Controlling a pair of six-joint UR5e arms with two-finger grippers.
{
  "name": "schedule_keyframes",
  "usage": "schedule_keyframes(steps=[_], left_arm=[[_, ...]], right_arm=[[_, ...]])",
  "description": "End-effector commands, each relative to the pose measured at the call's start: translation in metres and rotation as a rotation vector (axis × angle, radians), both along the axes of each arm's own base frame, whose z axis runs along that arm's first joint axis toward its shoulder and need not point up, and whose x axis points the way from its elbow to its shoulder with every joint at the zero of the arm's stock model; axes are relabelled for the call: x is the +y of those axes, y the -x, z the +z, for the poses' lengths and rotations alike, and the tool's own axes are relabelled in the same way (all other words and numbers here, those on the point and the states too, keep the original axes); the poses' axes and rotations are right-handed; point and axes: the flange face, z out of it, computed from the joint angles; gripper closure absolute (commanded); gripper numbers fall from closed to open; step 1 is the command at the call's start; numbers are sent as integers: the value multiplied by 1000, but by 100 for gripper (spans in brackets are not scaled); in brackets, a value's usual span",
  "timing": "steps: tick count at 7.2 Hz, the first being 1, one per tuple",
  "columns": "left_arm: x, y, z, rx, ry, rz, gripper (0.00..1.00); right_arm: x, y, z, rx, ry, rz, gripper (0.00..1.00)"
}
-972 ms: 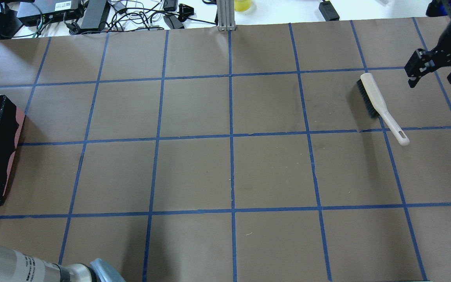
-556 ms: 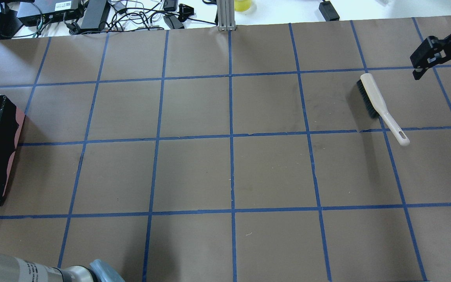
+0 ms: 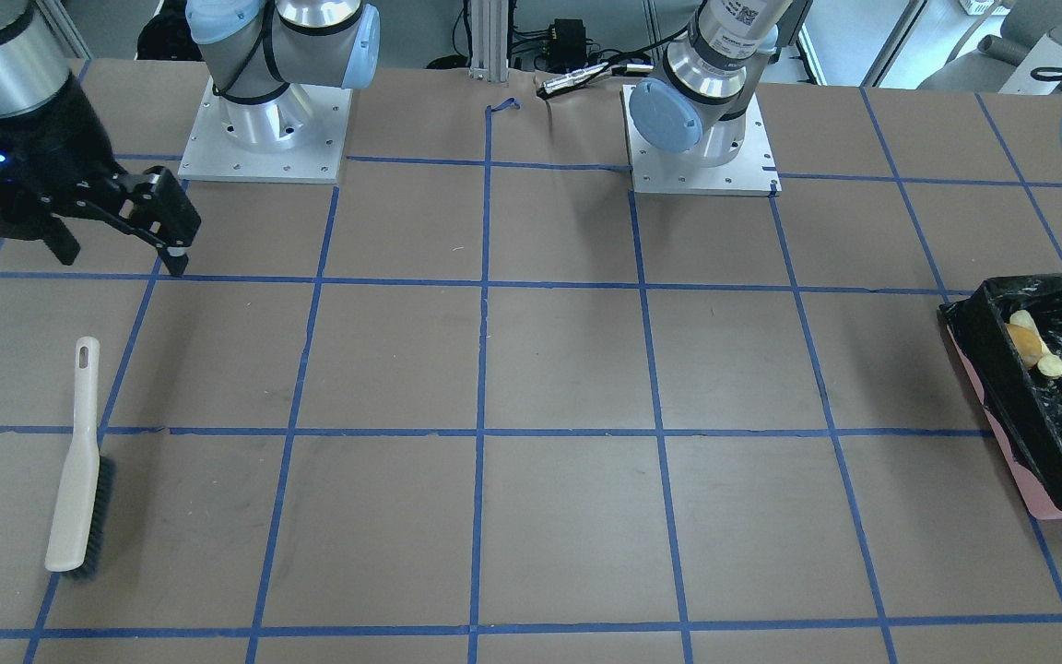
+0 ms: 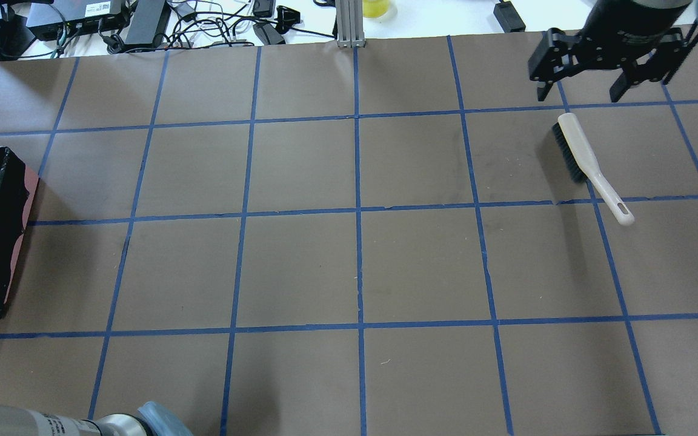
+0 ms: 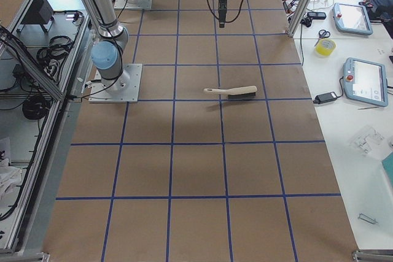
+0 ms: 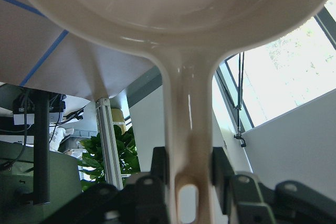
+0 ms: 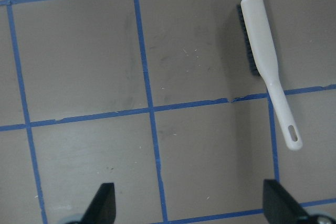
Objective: Sweep and dump trash into bin
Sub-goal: 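Release the brush and raise the right gripper while the left gripper holds the dustpan tilted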
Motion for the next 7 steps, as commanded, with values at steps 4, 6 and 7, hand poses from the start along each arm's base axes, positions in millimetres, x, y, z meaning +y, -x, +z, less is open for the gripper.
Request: schedule_keyframes(steps=[4,6,7], left_arm=[[1,5,20,205,-71,20,100],[-29,6,64,387,-32,85,100],[-49,26,81,477,-49,128,100]], right_arm=[[7,-32,4,-21,4,-9,0],[8,-32,6,-21,13,3,0],[10,-36,9,-53,18,9,0]])
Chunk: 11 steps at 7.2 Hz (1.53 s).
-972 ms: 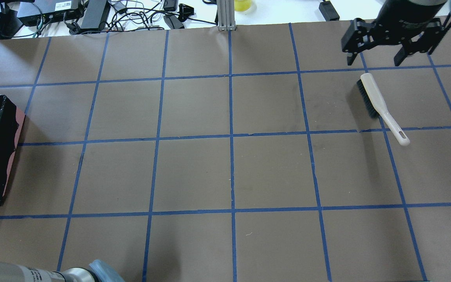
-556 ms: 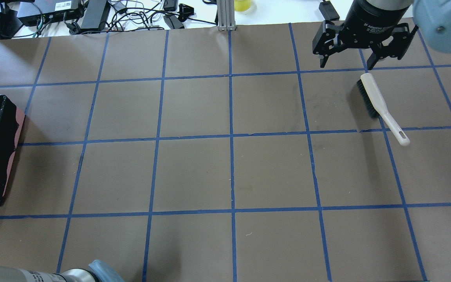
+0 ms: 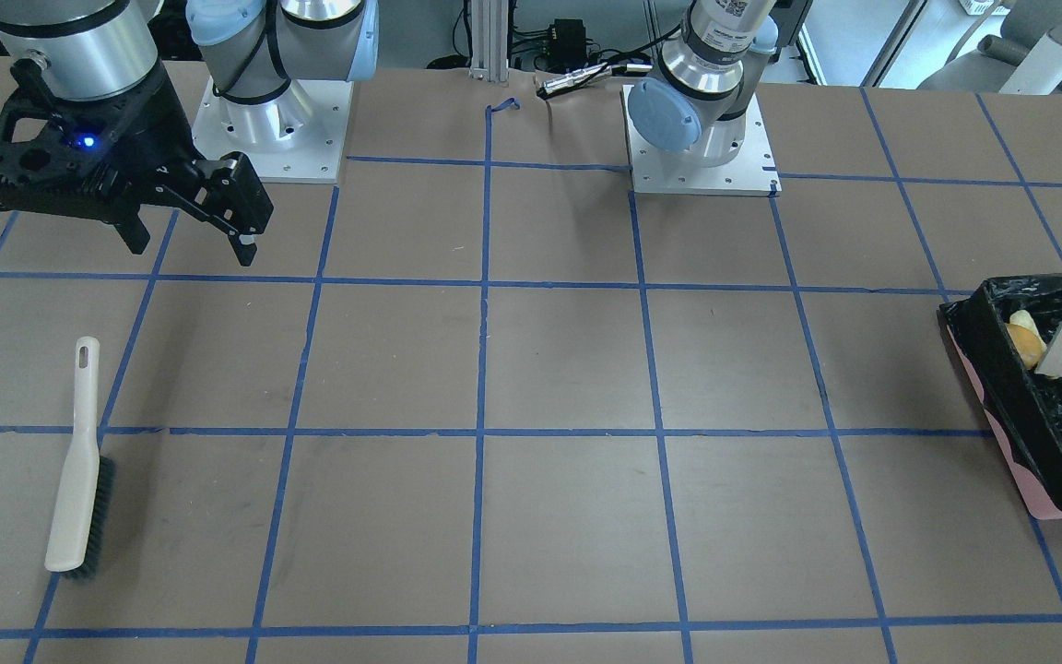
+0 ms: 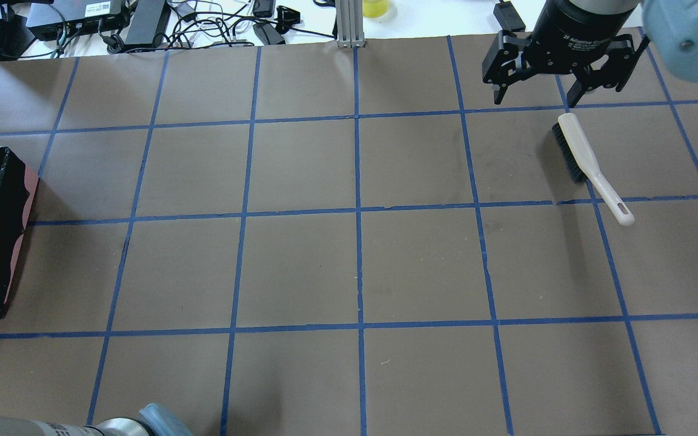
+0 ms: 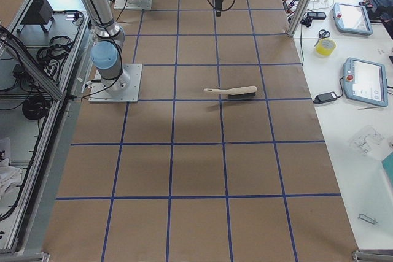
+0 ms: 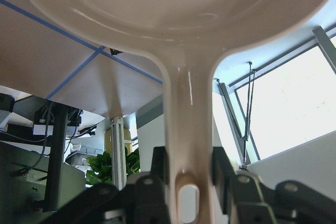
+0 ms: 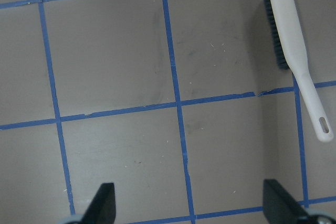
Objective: Sweep and dump trash into bin
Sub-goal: 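Bring the empty dustpan back onto the table with the left gripper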
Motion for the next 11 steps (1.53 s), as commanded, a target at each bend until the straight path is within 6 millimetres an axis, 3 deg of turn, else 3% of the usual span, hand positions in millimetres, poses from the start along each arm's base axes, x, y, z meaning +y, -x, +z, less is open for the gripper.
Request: schedule_keyframes(steps=[1,3,4,7,8,10,11], left_arm=[[-33,38,28,206,-11,161,100],[-59,117,23,341,-37,238,100],[-70,153,6,445,-69,361,100],[-107,250,-45,547,-95,505,100],[-121,268,-74,572,-115,571,100],[-146,269,-133,598,-171,685,100],[-159,292,-157,606,-184,713,100]], right_arm=[[2,-2,2,-29,-1,4,0],[2,-3,2,-35,-4,13,0],[3,-3,1,-35,-8,16,0],[9,-3,2,-35,-66,21,0],[9,-3,2,-34,-60,27,0],[11,-3,0,-26,-80,34,0],[13,-2,-2,-16,-100,70,0]])
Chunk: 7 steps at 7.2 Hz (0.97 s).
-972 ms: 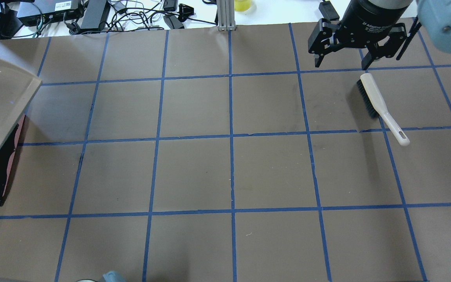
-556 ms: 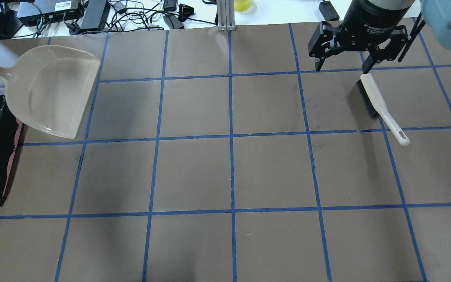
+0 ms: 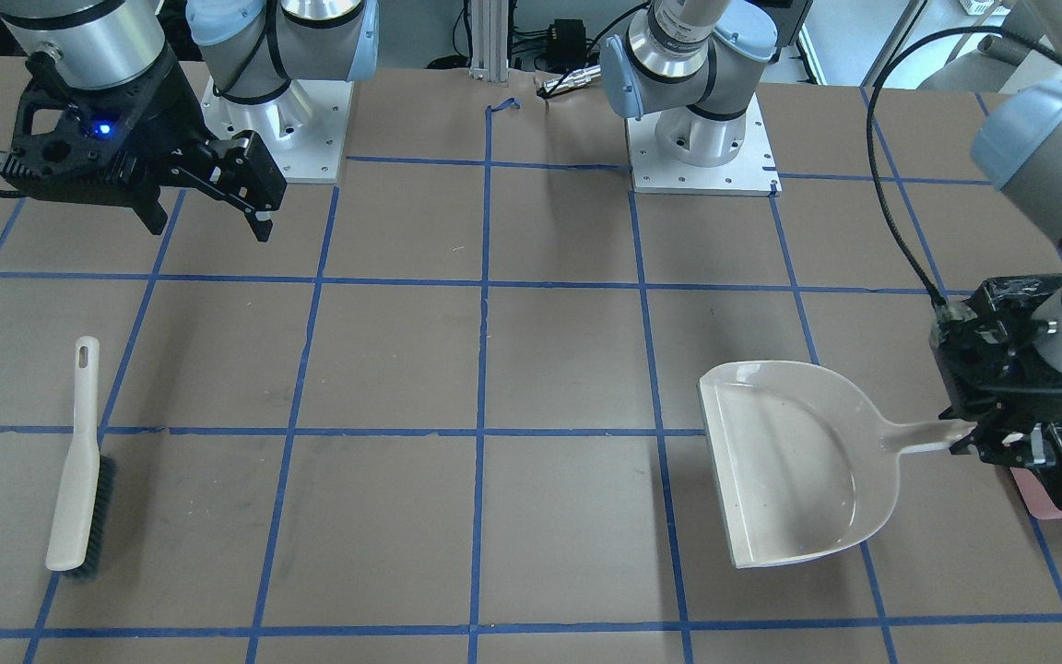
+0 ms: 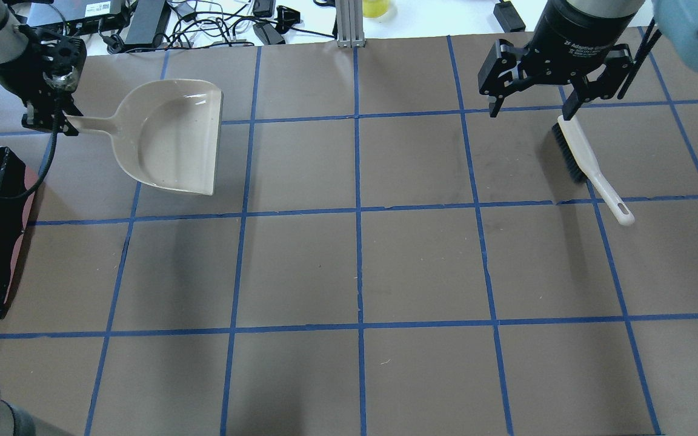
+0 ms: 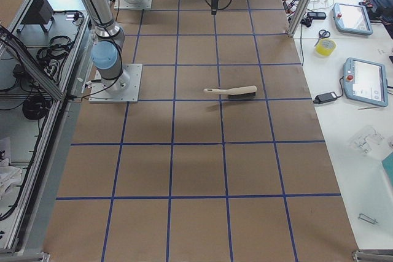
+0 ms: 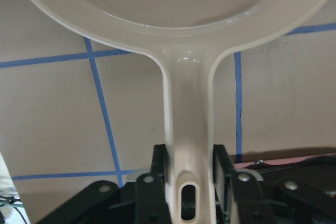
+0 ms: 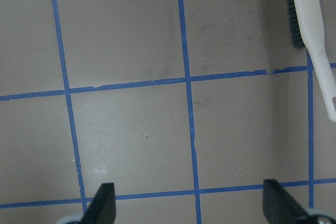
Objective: Sweep and dump trash into bin
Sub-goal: 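Bring the empty dustpan back onto the table with the left gripper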
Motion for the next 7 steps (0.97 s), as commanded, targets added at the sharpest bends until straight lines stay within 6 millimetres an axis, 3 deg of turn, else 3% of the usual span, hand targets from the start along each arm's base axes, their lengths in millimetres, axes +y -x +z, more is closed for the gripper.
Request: schedule_keyframes(steps=[1,4,7], left_arm=[[-27,48,-38,4,-26,28,100],[-45,61,-78,14,-65,-28,100],[-55,65,-99,16,-63,-48,100]], right_arm=[[2,0,-2,8,-17,50,0],[1,1,-1,13,-10,53,0],[1,1,-3,12,-9,53,0]])
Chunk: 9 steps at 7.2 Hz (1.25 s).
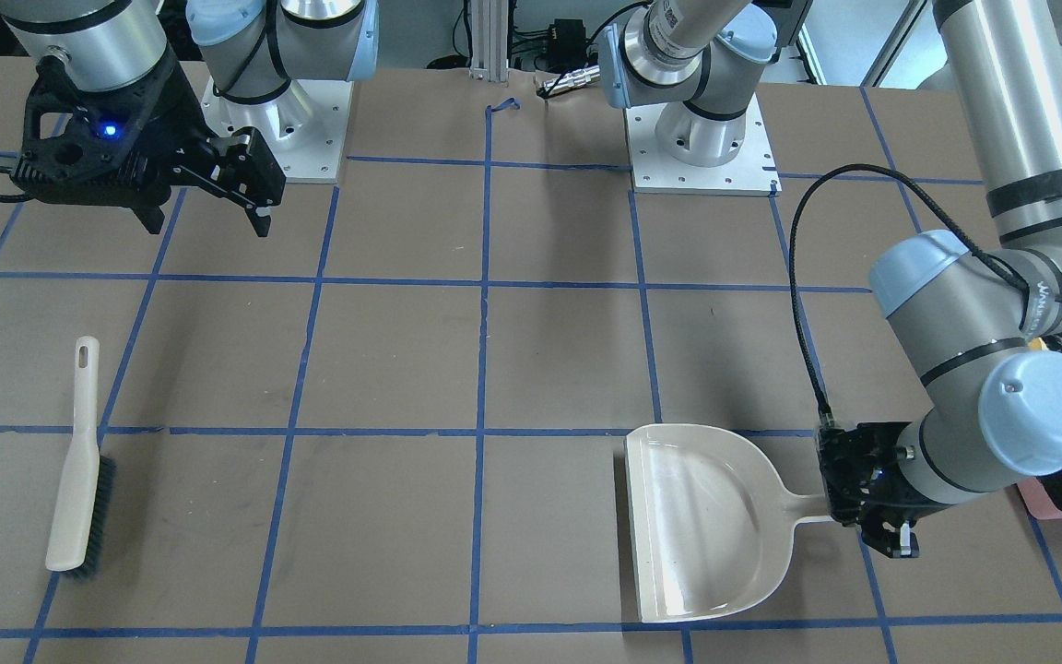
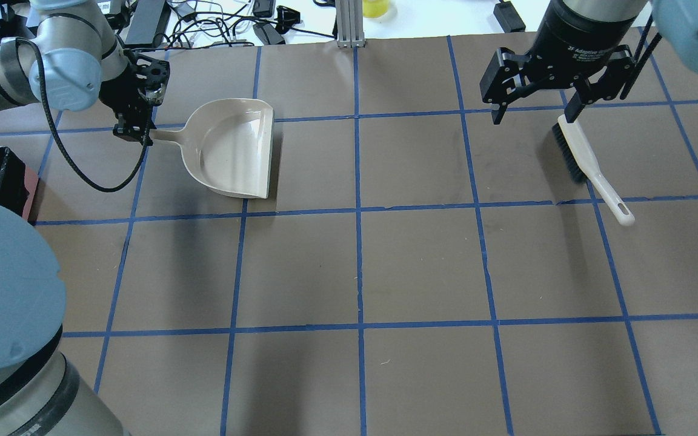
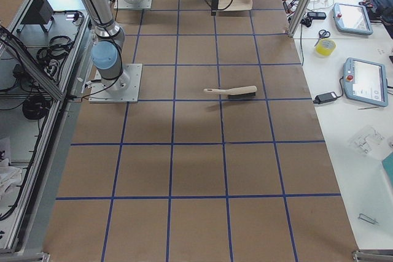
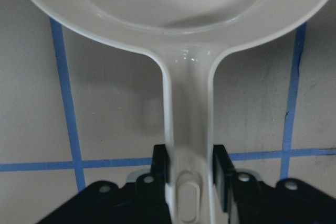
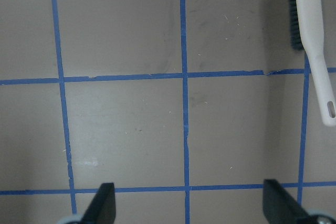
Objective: Sweep and dump trash into bin
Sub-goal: 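Bring the empty dustpan back onto the table with the left gripper, then lower the dustpan to the table and open the left gripper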
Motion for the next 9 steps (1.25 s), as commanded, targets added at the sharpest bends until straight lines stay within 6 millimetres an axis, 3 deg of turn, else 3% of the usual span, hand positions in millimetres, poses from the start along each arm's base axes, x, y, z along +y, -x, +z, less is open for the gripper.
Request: schedule_keyframes(steps=[1,4,6,7,8,9], left_arm=[[-3,2,-17,2,-19,-7,100],[-4,12,-21,5,-25,-20,100],[-4,34,-21,0,-25,-47,100],[-4,34,-21,0,-25,-47,73],[-4,33,-22,0,-27,-47,58],[-4,33,-20,-1,-24,-47,52]], right_arm=[[0,0,-1,-1,-1,0,0],[0,0,-1,-3,-2,-1,0],[0,0,-1,-3,-2,-3,0],[0,-1,-1,-6,-2,-3,0],[0,-1,-1,-6,-2,-3,0],[0,-1,-1,-6,-2,-3,0]])
